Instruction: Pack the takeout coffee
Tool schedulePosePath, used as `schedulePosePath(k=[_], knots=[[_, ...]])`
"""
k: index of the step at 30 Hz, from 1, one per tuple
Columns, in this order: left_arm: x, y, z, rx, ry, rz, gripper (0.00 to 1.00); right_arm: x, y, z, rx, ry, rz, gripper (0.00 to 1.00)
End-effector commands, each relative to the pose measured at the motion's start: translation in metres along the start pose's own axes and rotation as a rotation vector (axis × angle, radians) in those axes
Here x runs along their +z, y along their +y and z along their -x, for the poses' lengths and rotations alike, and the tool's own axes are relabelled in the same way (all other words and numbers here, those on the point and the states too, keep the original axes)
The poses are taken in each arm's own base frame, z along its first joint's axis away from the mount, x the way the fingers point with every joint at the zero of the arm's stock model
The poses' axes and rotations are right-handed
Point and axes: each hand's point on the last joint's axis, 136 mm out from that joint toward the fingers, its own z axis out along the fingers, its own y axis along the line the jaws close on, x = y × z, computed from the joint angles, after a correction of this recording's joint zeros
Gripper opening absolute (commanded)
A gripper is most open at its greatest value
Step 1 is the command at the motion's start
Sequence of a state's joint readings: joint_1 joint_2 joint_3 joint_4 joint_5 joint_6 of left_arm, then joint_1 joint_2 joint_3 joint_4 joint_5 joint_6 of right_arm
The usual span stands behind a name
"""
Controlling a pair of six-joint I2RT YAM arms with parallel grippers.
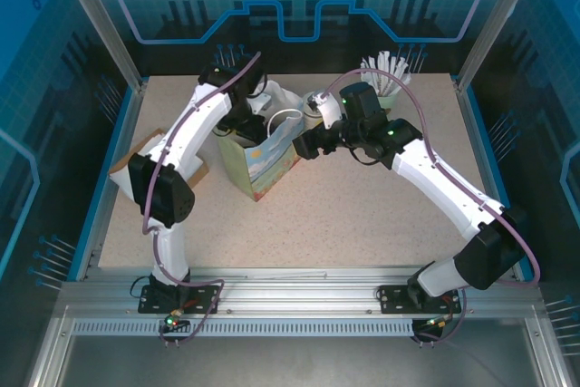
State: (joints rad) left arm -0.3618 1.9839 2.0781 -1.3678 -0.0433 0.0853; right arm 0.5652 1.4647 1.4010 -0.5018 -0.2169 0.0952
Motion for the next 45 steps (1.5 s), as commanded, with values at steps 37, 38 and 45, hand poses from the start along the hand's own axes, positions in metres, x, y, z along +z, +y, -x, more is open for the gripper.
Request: schedulePosePath(k=[37,38,45], knots=[[-0.121,-0.001,0.041,-0.028,-0.376,-0.028,0.82,-0.003,0.013,0.008,-0.032,-0.006,0.023,0.86],[-0.126,-0.002,0.043,-0.028,-0.394,-0.034,0.82,-0.003,0.013,0.008,-0.032,-0.005,0.022,0.86],[-0.166,-0.006,0.055,-0.037,-0.549,-0.057,0.8,-0.007,0.015,0.009,-0.034,-0.012,0.018,0.86]])
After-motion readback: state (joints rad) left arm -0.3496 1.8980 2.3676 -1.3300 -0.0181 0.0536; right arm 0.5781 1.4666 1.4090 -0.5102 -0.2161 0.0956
